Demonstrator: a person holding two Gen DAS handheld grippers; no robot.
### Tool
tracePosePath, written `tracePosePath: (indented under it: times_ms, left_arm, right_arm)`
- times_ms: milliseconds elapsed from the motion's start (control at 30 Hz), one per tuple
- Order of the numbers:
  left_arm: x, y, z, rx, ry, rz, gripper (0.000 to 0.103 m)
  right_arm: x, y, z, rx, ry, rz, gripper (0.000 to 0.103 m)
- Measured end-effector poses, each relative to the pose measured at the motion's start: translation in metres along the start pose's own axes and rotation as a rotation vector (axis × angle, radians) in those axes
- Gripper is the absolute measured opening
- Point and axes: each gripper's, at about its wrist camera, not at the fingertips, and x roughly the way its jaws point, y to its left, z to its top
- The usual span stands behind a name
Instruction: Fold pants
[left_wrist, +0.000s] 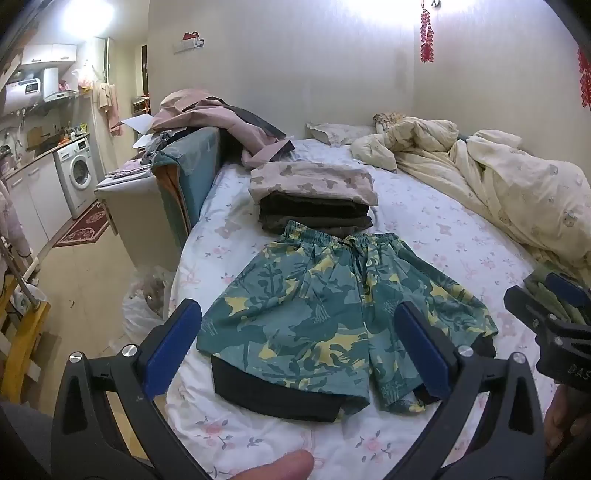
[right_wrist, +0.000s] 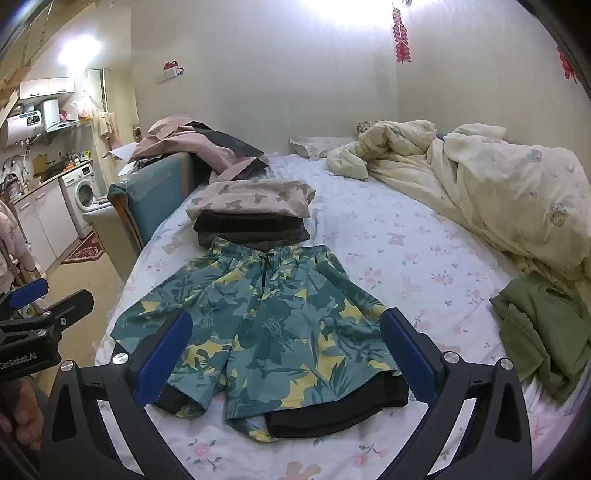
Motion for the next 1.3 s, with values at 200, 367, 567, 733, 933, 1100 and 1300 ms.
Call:
tracePosePath:
  times_ms: [200, 367, 567, 733, 933, 1100, 1300]
  left_arm:
    - [-0.0003, -0.0001, 0.0001, 0.011, -0.002, 0.010, 0.103]
    - [-0.0005, 0.0006, -0.0001, 0.007, -0.003, 0.012, 0.103]
    - [-0.0004, 0.0002, 0.0003, 0.016, -0.003, 0.014, 0.103]
    - [-0.0006, 0.0004, 0.0003, 0.015, -0.004, 0.016, 0.103]
    - [-0.0003, 0.0004, 0.0001, 0.015, -0.001, 0.013, 0.103]
    - [-0.0001, 0.0030, 0.0042, 0.014, 0.001, 0.020, 0.103]
    - [-0.0017, 0.0038, 0.0065, 0.014, -0.006, 0.017, 0.103]
  right_arm:
    - [0.0002, -0.0009, 0.0002, 0.007, 0.008, 0.002, 0.103]
    - [-0.0013, -0.0015, 0.0002, 0.008, 0.007, 0.003, 0.103]
    - [-0.0006, -0.0012, -0.0001, 0.010, 0.008, 0.004, 0.103]
    - [-0.0004, -0.0015, -0.0003, 0.013, 0.007, 0.005, 0.103]
    - [0.0007, -0.0016, -0.0007, 0.010, 0.009, 0.004, 0.103]
    - [-0.0019, -0.0027, 0.0009, 0.013, 0.010, 0.007, 0.103]
    - [0.0000, -0.0015, -0.0012, 0.012, 0.003, -0.002, 0.103]
